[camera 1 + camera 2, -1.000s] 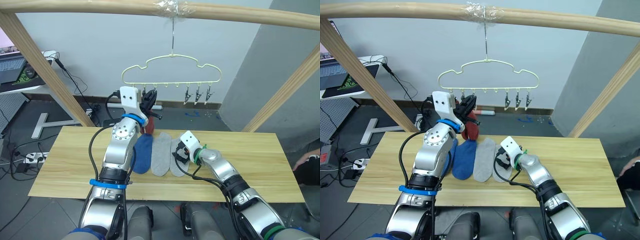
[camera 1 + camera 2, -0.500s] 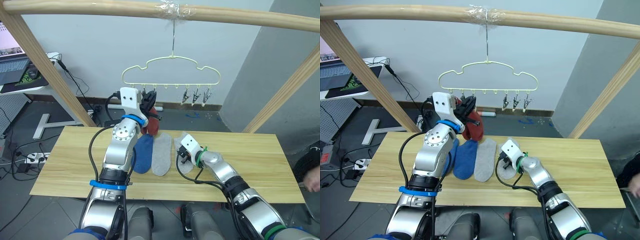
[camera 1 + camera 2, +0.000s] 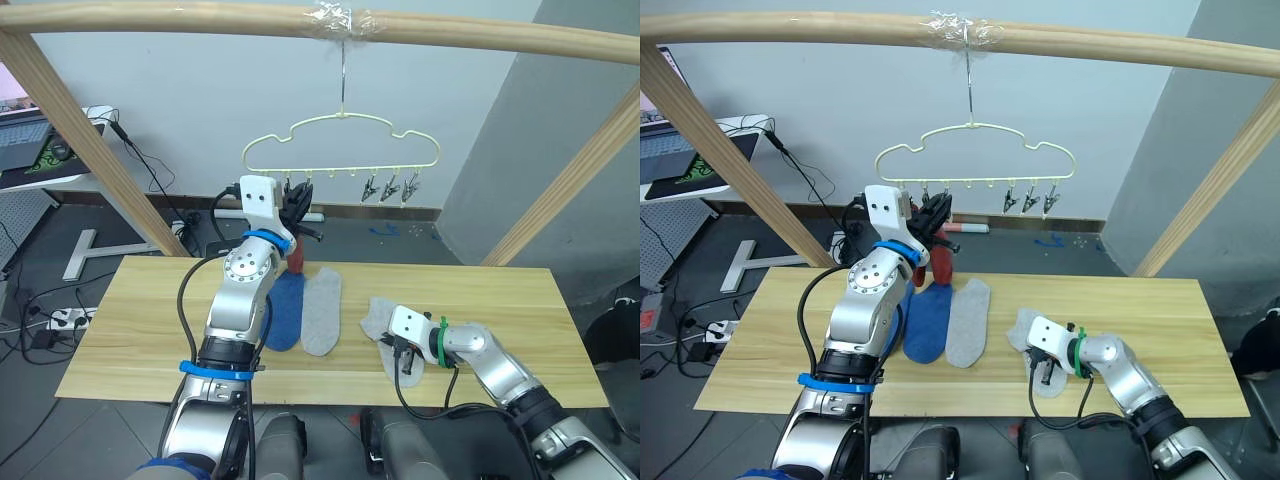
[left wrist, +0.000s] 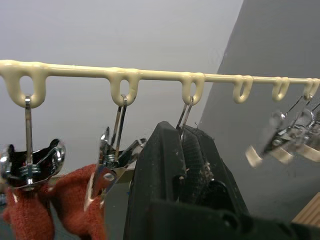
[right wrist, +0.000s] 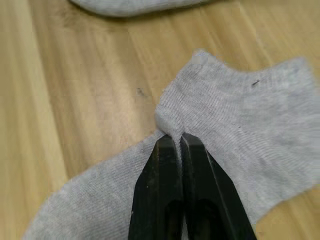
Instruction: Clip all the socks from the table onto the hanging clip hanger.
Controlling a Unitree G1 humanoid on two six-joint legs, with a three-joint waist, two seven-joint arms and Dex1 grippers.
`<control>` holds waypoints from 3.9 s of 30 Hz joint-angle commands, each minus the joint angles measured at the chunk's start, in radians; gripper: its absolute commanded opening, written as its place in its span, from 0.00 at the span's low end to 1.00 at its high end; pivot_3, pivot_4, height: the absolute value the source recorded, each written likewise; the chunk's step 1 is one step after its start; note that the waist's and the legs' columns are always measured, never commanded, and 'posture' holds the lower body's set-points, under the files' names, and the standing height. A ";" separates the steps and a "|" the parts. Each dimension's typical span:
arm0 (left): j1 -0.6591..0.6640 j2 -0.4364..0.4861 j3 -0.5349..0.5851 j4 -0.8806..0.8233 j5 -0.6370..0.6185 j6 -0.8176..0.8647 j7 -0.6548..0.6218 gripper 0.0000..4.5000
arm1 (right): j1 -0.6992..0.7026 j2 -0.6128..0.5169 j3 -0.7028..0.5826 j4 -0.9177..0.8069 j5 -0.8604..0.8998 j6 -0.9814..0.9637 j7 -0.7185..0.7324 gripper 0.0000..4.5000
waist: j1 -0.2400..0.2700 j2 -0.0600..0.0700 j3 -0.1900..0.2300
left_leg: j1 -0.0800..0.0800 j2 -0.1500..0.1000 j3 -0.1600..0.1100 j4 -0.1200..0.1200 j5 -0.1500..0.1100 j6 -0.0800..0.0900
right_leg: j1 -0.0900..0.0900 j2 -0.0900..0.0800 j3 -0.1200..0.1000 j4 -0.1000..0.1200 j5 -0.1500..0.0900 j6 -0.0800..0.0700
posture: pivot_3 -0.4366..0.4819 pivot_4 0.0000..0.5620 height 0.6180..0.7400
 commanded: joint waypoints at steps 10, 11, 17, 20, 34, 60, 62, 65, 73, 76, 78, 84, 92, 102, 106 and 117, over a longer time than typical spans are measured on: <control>0.011 0.006 0.001 -0.006 -0.003 -0.008 -0.007 0.00 | 0.067 0.110 -0.188 -0.189 0.145 0.301 -0.126 1.00 | 0.001 0.000 0.000 | -0.001 0.002 0.002 0.000 0.000 0.000 | 0.000 -0.001 0.001 -0.001 0.000 0.000 | 0.45 0.33 1.00; 0.013 0.006 0.001 -0.007 -0.003 -0.008 -0.007 0.00 | 0.072 0.130 -0.204 -0.210 0.153 0.355 -0.146 1.00 | 0.001 0.000 0.000 | -0.001 0.002 0.001 0.000 0.000 0.000 | 0.000 -0.002 0.001 0.000 0.000 0.000 | 0.45 0.33 1.00; 0.005 0.006 -0.002 0.002 0.003 -0.006 -0.008 0.00 | 0.093 0.171 -0.185 -0.221 0.083 0.394 -0.266 1.00 | 0.005 0.000 0.000 | -0.001 0.001 0.001 0.000 0.000 0.000 | 0.000 -0.001 0.000 0.000 0.000 0.000 | 0.45 0.34 1.00; 0.005 0.010 0.000 0.002 0.004 -0.004 -0.010 0.00 | 0.112 0.191 -0.178 -0.204 0.077 0.424 -0.297 1.00 | 0.003 0.000 0.000 | -0.001 0.001 0.004 0.000 0.000 0.000 | -0.001 -0.001 0.001 0.000 0.000 0.000 | 0.45 0.35 1.00; 0.021 0.013 0.001 -0.020 0.003 0.012 -0.011 0.00 | 0.073 0.203 -0.110 0.064 0.032 0.293 -0.281 0.72 | -0.003 -0.004 -0.010 | 0.001 0.001 0.007 0.000 0.000 0.000 | -0.001 0.000 0.001 0.000 0.000 0.000 | 0.47 0.36 1.00; -0.037 -0.053 0.217 -0.043 -0.408 0.364 -0.027 0.00 | -0.083 0.071 -0.048 -0.100 -0.077 -0.237 -0.162 0.01 | -0.012 -0.004 -0.014 | 0.001 0.001 0.009 -0.001 0.000 0.000 | -0.002 0.001 0.002 0.000 0.000 0.000 | 0.46 0.38 1.00; -0.050 -0.048 0.221 -0.058 -0.466 0.433 -0.042 0.00 | -0.111 0.083 -0.047 -0.097 -0.088 -0.235 -0.172 0.01 | -0.011 -0.004 -0.014 | 0.001 0.001 0.008 -0.002 0.000 0.000 | -0.002 0.001 0.002 0.000 0.000 0.000 | 0.46 0.38 1.00; -0.055 -0.036 0.220 -0.071 -0.501 0.490 -0.042 0.00 | -0.138 0.090 -0.044 -0.092 -0.102 -0.238 -0.176 0.01 | -0.011 -0.004 -0.014 | 0.000 0.001 0.009 -0.002 0.000 0.000 | -0.003 0.000 0.002 -0.001 0.000 0.000 | 0.46 0.38 1.00; -0.035 -0.029 0.207 -0.112 -0.534 0.541 -0.039 0.00 | -0.168 0.112 -0.043 -0.062 -0.119 -0.237 -0.185 0.01 | -0.011 -0.004 -0.014 | 0.000 0.001 0.009 -0.002 0.000 0.000 | -0.003 0.000 0.002 -0.001 0.000 0.000 | 0.46 0.39 1.00; -0.025 -0.029 0.200 -0.126 -0.534 0.543 -0.037 0.00 | -0.201 0.132 -0.052 -0.047 -0.123 -0.237 -0.207 0.01 | -0.012 -0.003 -0.014 | 0.000 0.002 0.009 -0.002 0.000 0.000 | -0.003 0.000 0.003 -0.001 0.000 0.000 | 0.46 0.39 1.00; -0.023 -0.029 0.202 -0.128 -0.537 0.546 -0.034 0.00 | -0.213 0.138 -0.051 -0.038 -0.126 -0.239 -0.212 0.01 | -0.012 -0.003 -0.014 | 0.000 0.002 0.009 -0.002 0.000 0.000 | -0.003 0.000 0.003 -0.001 0.000 0.000 | 0.46 0.39 1.00; -0.007 -0.027 0.193 -0.156 -0.552 0.568 -0.033 0.00 | -0.248 0.148 -0.051 -0.010 -0.129 -0.247 -0.229 0.01 | -0.010 -0.004 -0.014 | -0.001 0.002 0.009 -0.002 0.000 0.000 | -0.003 -0.001 0.003 -0.001 0.000 0.000 | 0.47 0.40 1.00; -0.005 -0.024 0.180 -0.161 -0.550 0.572 -0.035 0.00 | -0.280 0.154 -0.059 0.019 -0.130 -0.254 -0.246 0.01 | -0.010 -0.003 -0.014 | -0.001 0.002 0.009 -0.002 0.000 0.000 | -0.004 -0.001 0.003 -0.001 0.000 0.000 | 0.47 0.40 1.00; 0.007 -0.022 0.174 -0.171 -0.548 0.568 -0.039 0.00 | -0.274 0.149 -0.059 0.005 -0.129 -0.253 -0.256 0.01 | -0.010 -0.003 -0.014 | -0.001 0.002 0.009 -0.003 0.000 0.000 | -0.004 -0.001 0.003 -0.002 0.000 0.000 | 0.47 0.39 1.00; 0.002 -0.023 0.166 -0.170 -0.536 0.551 -0.037 0.00 | -0.268 0.151 -0.060 -0.002 -0.122 -0.245 -0.254 0.01 | -0.010 -0.003 -0.014 | -0.001 0.002 0.009 -0.003 0.000 0.000 | -0.004 -0.001 0.003 -0.002 0.000 0.000 | 0.47 0.38 1.00; 0.026 0.000 0.212 -0.246 -0.635 0.632 -0.052 0.64 | -0.268 0.162 -0.067 0.001 -0.107 -0.231 -0.253 0.00 | -0.009 -0.003 -0.014 | -0.004 0.002 0.010 -0.004 0.000 0.000 | -0.008 -0.001 0.004 -0.002 0.000 0.000 | 0.48 0.37 1.00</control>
